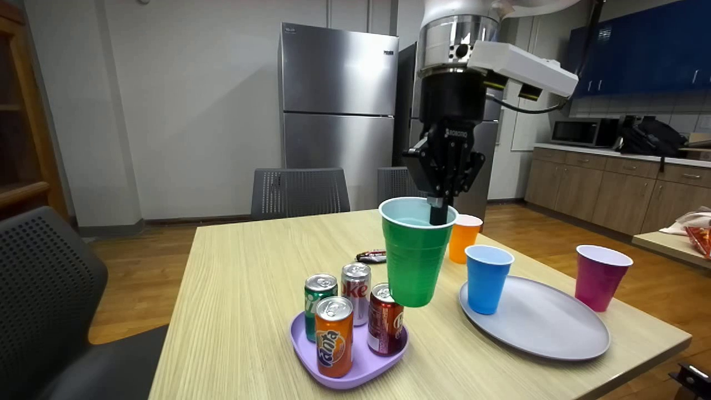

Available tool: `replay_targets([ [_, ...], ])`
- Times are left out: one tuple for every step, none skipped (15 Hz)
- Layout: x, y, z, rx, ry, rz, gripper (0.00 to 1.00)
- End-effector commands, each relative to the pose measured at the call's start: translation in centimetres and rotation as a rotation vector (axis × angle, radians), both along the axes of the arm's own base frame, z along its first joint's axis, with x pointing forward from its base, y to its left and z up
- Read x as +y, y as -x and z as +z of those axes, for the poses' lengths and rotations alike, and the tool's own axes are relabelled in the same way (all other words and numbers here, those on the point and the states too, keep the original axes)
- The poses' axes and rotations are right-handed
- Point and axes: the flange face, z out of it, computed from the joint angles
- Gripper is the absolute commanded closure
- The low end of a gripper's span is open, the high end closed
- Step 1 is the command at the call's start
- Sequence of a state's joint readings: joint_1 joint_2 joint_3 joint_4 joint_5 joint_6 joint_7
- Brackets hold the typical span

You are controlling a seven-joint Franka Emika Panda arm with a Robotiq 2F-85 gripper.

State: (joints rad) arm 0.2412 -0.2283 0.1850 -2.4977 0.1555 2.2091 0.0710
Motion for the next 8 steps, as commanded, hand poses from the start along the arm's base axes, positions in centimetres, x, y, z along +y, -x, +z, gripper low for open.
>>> replay_targets([
  [-1.7,0.7,1.4,0.014,0.026,-0.017,0.99],
  [-2.1,0.9,1.4,0.016,0.03,-0.022,0.99],
  [-2.5,1.1,1.4,0.015,0.038,-0.024,0.99],
  [-2.8,1.2,1.3,0.018,0.041,-0.026,0.99],
  [-3.1,1.4,1.2,0.02,0.047,-0.026,0.99],
  [-3.4,1.6,1.1,0.024,0.052,-0.027,0.99],
  [-3.7,1.7,1.0,0.027,0.059,-0.029,0.99],
  [-4.1,1.9,0.9,0.028,0.064,-0.03,0.99],
])
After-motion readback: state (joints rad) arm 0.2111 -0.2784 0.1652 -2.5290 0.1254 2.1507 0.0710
